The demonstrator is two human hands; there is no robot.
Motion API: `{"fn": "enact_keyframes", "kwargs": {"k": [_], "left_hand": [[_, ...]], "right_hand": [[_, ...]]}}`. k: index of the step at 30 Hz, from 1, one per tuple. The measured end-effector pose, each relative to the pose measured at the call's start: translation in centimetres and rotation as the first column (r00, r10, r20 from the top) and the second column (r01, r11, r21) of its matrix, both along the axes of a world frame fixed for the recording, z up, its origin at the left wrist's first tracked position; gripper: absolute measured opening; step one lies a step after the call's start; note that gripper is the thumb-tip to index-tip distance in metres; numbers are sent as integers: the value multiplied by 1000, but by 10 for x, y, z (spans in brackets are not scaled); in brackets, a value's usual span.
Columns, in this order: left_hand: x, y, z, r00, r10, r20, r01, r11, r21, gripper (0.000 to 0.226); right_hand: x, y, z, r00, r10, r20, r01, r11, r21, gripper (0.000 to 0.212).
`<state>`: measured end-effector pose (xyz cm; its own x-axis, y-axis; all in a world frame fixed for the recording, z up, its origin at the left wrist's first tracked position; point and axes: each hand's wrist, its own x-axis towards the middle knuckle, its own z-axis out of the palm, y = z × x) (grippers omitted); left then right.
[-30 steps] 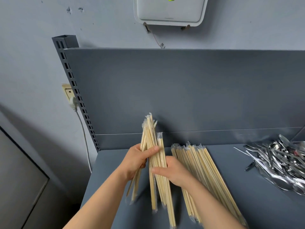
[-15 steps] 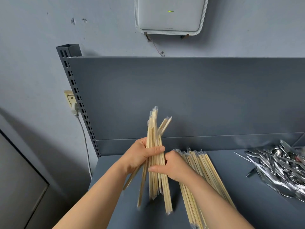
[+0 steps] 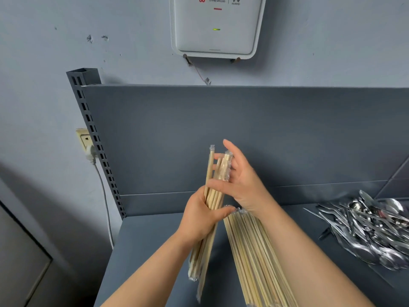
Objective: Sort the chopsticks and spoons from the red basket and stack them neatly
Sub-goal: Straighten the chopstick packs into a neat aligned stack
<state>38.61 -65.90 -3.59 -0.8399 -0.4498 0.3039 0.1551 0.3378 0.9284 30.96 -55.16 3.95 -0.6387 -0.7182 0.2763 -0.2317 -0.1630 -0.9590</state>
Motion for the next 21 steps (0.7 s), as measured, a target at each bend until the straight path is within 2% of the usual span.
{"fn": "enact_keyframes", "kwargs": {"k": [3, 6, 10, 11, 13, 14, 17, 19, 21], "left_hand": [[-3, 9, 2, 999, 1, -54, 0, 1000, 22, 39], [-4, 12, 8, 993, 20, -112, -15, 999, 40, 37], [-5, 22, 1, 997, -9, -82, 15, 997, 75, 36], [-4, 24, -5, 998, -17, -56, 22, 997, 78, 34], [1, 25, -17, 1000, -28, 1, 28, 997, 72, 31], [3, 24, -24, 999, -30, 24, 29, 998, 62, 32], [9, 21, -35, 995, -52, 83, 50, 998, 28, 34], [10, 20, -36, 992, -56, 112, 56, 998, 2, 31], [10, 20, -36, 990, -46, 132, 48, 999, -7, 23]], "right_hand": [[0, -2, 12, 993, -49, -111, 48, 999, -15, 62], [-2, 1, 23, 993, -5, -116, -4, 996, -84, 36], [0, 1, 22, 996, 77, -45, -83, 988, -130, 39], [0, 0, 20, 996, 76, -42, -81, 990, -118, 34], [1, -1, 11, 991, 42, -125, -42, 999, -2, 15], [0, -2, 7, 981, 35, -191, -18, 995, 94, 12], [-2, 0, -4, 948, 41, -315, 62, 948, 311, 27], [-4, -1, -6, 937, 52, -344, 85, 924, 372, 35], [-5, -3, -7, 950, 69, -304, 57, 919, 389, 35]]}}
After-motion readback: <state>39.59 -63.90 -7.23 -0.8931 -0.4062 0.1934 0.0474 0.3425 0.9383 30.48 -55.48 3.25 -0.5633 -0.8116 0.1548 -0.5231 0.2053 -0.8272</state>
